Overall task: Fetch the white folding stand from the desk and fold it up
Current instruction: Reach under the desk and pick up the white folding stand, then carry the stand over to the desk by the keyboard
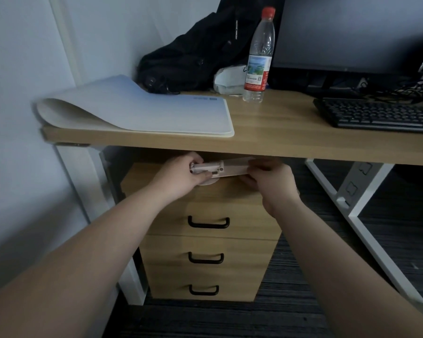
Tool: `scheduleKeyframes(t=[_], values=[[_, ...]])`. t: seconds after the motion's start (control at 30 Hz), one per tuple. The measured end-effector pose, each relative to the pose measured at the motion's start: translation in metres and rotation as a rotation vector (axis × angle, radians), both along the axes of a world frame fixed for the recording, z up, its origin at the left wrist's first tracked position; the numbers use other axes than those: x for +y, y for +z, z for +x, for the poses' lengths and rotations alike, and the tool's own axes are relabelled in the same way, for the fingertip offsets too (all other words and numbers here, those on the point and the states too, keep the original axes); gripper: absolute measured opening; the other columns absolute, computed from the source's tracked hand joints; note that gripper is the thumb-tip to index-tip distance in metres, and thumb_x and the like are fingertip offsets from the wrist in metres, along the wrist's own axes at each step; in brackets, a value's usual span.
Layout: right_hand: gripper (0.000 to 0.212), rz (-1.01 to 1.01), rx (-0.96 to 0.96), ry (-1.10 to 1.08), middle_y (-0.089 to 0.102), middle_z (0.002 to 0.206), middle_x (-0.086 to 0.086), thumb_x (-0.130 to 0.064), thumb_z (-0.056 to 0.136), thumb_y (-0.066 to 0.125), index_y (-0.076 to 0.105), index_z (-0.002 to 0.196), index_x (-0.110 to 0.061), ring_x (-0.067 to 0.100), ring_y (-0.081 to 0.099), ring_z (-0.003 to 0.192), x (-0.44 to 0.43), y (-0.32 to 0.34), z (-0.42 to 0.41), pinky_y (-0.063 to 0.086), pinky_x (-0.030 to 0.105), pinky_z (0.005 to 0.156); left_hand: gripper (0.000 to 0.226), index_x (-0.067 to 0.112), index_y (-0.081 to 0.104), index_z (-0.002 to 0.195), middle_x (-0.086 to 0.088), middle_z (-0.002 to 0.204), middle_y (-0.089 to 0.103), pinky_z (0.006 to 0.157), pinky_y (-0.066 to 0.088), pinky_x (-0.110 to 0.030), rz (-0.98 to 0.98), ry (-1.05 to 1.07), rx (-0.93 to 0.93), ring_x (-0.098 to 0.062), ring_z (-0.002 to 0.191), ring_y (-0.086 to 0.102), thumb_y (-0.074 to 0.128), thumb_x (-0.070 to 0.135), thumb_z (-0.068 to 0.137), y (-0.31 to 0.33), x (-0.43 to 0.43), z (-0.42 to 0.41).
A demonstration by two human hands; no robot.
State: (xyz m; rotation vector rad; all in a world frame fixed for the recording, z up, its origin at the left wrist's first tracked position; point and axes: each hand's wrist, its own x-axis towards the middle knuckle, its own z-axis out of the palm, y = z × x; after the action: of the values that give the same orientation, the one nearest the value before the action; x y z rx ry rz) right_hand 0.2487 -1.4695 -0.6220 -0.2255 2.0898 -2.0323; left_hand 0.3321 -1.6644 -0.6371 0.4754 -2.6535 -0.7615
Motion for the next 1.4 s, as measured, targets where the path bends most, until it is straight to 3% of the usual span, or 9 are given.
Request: scheduleKeyframes(t=[0.07,0.2,0.57,0.73,0.9,1.0,1.1,1.3,1.4], values=[[0.033,-0.044,-0.002,0.012,0.072,0.113,0.008,0.007,0.092,0.068,0.072,0.124,-0.001,0.002,0.075,0.067,0.002,-0.001,0.005,0.056,0.007,0.059,0.046,0.022,0.063,0.134,0.002,0.127,0.069,0.072,0.046,-0.021,0.003,-0.015,0.032,-0.012,0.104,0.062,0.070,0.041,0.094,-0.002,-0.001,0.004],[0.031,-0.160,-0.056,-0.003,0.069,0.118,0.014,0.010,0.091,0.068,0.072,0.121,0.004,0.021,0.079,0.088,0.012,-0.008,0.017,0.065,0.031,0.084,0.049,0.026,0.062,0.138,0.006,0.126,0.064,0.074,0.043,-0.013,0.007,-0.057,0.069,-0.008,0.105,0.061,0.071,0.041,0.093,-0.007,0.004,0.021],[0.015,-0.407,-0.191,-0.014,0.069,0.120,0.023,0.012,0.087,0.071,0.076,0.101,0.009,0.029,0.081,0.085,0.056,-0.005,0.063,0.065,0.028,0.074,0.032,0.039,0.063,0.129,0.021,0.123,0.060,0.073,0.038,-0.009,0.205,0.040,0.217,0.017,0.096,0.055,0.060,0.044,0.098,0.003,0.040,0.094],[0.016,-0.458,-0.146,0.031,0.080,0.102,0.021,0.005,0.079,0.072,0.077,0.093,0.006,0.029,0.081,0.084,0.073,0.022,0.086,0.064,0.025,0.067,0.019,0.046,0.067,0.110,0.017,0.099,0.072,0.059,0.047,-0.014,0.346,0.028,0.268,0.009,0.084,0.069,0.062,0.047,0.091,0.032,0.062,0.122],[0.013,-0.521,-0.028,0.073,0.078,0.080,0.017,-0.005,0.070,0.067,0.075,0.080,0.001,0.029,0.077,0.071,0.079,0.059,0.095,0.063,0.026,0.061,0.033,0.050,0.074,0.101,0.029,0.096,0.074,0.061,0.049,-0.005,0.410,0.014,0.367,0.005,0.087,0.070,0.068,0.064,0.072,0.063,0.066,0.126],[0.007,-0.525,0.020,0.046,0.075,0.072,0.013,-0.006,0.068,0.068,0.073,0.073,-0.006,0.025,0.075,0.064,0.076,0.106,0.083,0.063,0.026,0.061,0.039,0.053,0.072,0.106,0.021,0.095,0.078,0.067,0.053,-0.025,0.433,-0.017,0.346,-0.002,0.080,0.072,0.079,0.067,0.070,0.107,0.065,0.111],[0.008,-0.483,-0.007,0.013,0.076,0.077,0.012,-0.003,0.071,0.072,0.069,0.079,-0.005,0.024,0.077,0.068,0.071,0.162,0.070,0.063,0.025,0.062,0.036,0.056,0.070,0.103,0.025,0.081,0.075,0.058,0.045,-0.016,0.421,-0.006,0.294,0.001,0.064,0.066,0.075,0.064,0.068,0.169,0.063,0.094],[0.008,-0.438,-0.078,0.006,0.080,0.081,0.006,0.004,0.092,0.067,0.065,0.091,-0.003,0.023,0.080,0.080,0.058,0.293,0.056,0.065,0.030,0.073,0.021,0.047,0.074,0.102,0.020,0.083,0.078,0.062,0.047,-0.020,0.471,0.001,0.243,0.001,0.065,0.071,0.078,0.047,0.081,0.296,0.048,0.069],[0.008,-0.444,-0.071,0.014,0.081,0.086,0.006,0.005,0.093,0.066,0.065,0.094,-0.003,0.024,0.080,0.085,0.057,0.356,0.056,0.064,0.031,0.075,0.020,0.042,0.074,0.104,0.008,0.090,0.075,0.059,0.047,-0.010,0.455,-0.021,0.240,0.001,0.069,0.070,0.078,0.038,0.085,0.358,0.046,0.069]])
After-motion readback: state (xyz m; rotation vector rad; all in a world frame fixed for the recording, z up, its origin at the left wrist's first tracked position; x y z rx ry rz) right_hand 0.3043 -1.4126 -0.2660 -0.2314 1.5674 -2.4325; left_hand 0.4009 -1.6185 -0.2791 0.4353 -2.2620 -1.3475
